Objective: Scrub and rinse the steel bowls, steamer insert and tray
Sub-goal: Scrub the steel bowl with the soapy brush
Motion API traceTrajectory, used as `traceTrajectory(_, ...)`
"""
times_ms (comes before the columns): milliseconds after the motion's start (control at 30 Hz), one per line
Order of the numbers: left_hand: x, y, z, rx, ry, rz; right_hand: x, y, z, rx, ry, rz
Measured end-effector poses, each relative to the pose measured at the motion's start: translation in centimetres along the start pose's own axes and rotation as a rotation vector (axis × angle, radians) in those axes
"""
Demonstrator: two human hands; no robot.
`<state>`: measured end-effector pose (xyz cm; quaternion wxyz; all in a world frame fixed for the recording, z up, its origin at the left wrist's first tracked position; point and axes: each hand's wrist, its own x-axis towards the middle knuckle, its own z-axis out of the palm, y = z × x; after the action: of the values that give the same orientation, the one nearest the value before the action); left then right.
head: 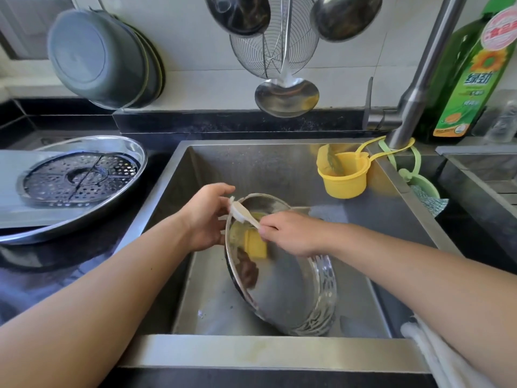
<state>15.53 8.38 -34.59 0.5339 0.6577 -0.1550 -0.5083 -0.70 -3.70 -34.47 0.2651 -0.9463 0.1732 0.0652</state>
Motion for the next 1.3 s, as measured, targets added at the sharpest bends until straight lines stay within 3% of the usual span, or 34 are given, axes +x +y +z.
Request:
traceTrajectory(167, 0.1, 0.3, -0.1, 0.051, -0.013, -0.066, -0.3, -0.3, -0.3, -0.076, -0.044, -0.072)
traceTrajectory(333, -0.5, 0.0, 0.2, 0.342, -0.107, -0.115, -0.6, -0.7, 0.2, -0.184, -0.113, -0.098)
traceTrajectory(467, 0.0, -0.7, 0.2, 0.446, -0.015, -0.032, -0.9, -1.1, 0.3, -0.233, -0.081, -0.149)
traceTrajectory(700, 0.3, -0.7, 0.0, 0.772, 0.300, 0.201, -0.7, -1.7, 1.5, -0.175, -0.074, -0.194)
traceTrajectory(833, 0.3, -0.3, 0.2, 0.856, 0.363, 0.284, -0.9, -1.8, 1.2, -0.191, -0.072, -0.201)
traceTrajectory(1167, 1.2, -0.8, -1.0, 0.852, 0.412, 0.243, -1.9, -1.2, 2.7, -0.370, -0.550, -0.115)
traceTrajectory(1233, 1.2, -0.8, -1.0, 0.861, 0.419, 0.246, -2.1, -1.0, 2.5, -0.406, -0.576, -0.108)
traceTrajectory(1300, 1.3, -0.7, -0.9, 0.869, 0.428, 0.267, -1.9, -1.4, 2.5, -0.344, -0.486, -0.132)
